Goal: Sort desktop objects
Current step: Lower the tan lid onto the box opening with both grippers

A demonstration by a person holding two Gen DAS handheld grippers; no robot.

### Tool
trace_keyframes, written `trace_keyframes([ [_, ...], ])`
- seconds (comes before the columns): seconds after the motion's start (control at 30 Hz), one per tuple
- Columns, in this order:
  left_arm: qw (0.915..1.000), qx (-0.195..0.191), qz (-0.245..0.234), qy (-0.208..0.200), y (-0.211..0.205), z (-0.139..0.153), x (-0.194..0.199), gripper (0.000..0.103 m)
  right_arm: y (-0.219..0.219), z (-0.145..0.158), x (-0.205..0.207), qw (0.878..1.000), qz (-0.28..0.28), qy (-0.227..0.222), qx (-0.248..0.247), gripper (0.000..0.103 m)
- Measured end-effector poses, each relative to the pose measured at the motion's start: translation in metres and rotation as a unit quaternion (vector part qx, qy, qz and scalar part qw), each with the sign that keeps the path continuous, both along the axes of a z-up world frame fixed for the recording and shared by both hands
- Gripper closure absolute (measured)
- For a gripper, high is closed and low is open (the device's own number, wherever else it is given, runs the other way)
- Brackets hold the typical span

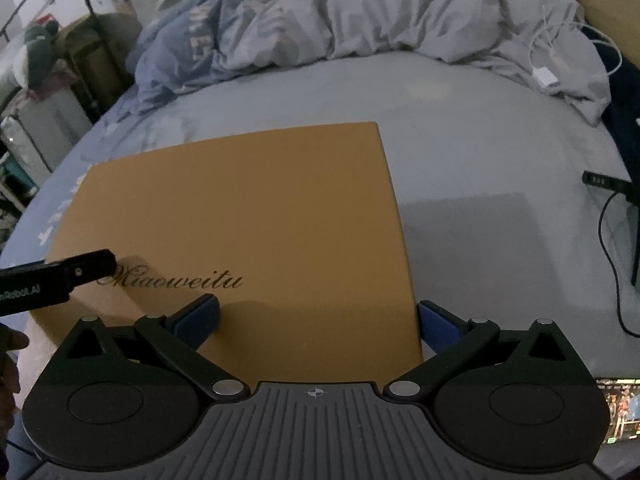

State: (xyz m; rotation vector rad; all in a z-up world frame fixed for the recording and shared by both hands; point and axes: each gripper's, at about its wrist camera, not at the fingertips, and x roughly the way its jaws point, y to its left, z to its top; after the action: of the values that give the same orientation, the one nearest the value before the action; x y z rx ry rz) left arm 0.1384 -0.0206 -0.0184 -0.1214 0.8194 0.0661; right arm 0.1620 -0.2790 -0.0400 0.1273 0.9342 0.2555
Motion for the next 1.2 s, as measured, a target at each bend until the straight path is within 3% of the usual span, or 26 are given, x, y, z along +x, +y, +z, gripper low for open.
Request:
trace_keyframes([
  [0.3,0.9992,0.035,-0.011,-0.016,-0.006,-0.006,-0.004,0.000,0.012,-0.013,-0.003,1.000,0.022,-0.002,-0.010,0.000],
  [0.4,0.9969,0.032,-0.069,-0.020,-0.021,-0.007,-0.010,0.000,0.052,-0.001,-0.023,0.985,0.166,-0.028,0.030,0.000],
  [0.43,0.9960,0.028,-0.082,-0.020,-0.025,-0.008,-0.012,0.000,0.072,0.004,-0.032,0.978,0.204,-0.045,0.015,0.000],
  [0.5,0.9972,0.011,-0.072,-0.018,-0.023,-0.007,-0.010,0.000,0.110,0.014,-0.049,0.963,0.245,-0.098,-0.062,0.000],
  [0.53,0.9978,0.003,-0.065,-0.017,-0.020,-0.007,-0.010,0.000,0.115,0.017,-0.051,0.959,0.239,-0.122,-0.090,0.000],
  [0.57,0.9984,-0.003,-0.054,-0.017,-0.013,-0.006,-0.008,0.000,0.113,0.019,-0.049,0.961,0.230,-0.125,-0.087,0.000],
  [0.7,0.9990,-0.007,-0.039,-0.020,0.007,-0.002,-0.007,0.000,0.070,0.018,-0.030,0.981,0.169,-0.088,-0.039,0.000],
  [0.87,0.9973,0.007,-0.071,-0.018,-0.012,-0.004,-0.010,0.000,0.022,0.006,-0.012,0.994,0.103,-0.042,-0.010,0.000],
  [1.2,0.9966,0.017,-0.078,-0.017,-0.016,-0.004,-0.012,0.000,-0.049,-0.007,0.001,0.999,0.028,-0.029,0.005,0.000],
])
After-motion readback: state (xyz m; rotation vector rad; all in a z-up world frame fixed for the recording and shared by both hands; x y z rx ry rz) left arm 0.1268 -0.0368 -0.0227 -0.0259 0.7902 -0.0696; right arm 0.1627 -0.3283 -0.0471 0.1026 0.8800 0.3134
